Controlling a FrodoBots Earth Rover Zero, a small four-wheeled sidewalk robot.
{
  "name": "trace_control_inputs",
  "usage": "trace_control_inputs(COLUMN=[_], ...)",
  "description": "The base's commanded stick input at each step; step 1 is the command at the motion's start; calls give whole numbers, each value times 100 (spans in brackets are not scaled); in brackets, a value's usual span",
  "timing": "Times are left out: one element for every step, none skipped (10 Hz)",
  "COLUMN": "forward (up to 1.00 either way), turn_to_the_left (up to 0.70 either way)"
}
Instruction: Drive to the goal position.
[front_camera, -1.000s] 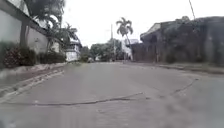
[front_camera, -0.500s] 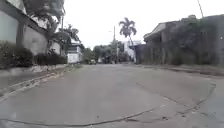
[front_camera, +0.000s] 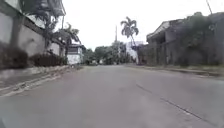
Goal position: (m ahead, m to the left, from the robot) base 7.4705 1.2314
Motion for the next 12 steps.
trace_control_inputs(forward=[100, 100, 100, 100, 100, 100, 100, 100, 100, 100, 100, 100], turn_to_the_left=[4, 4, 4, 4, 4, 4, 4, 4, 4, 4, 4, 4])
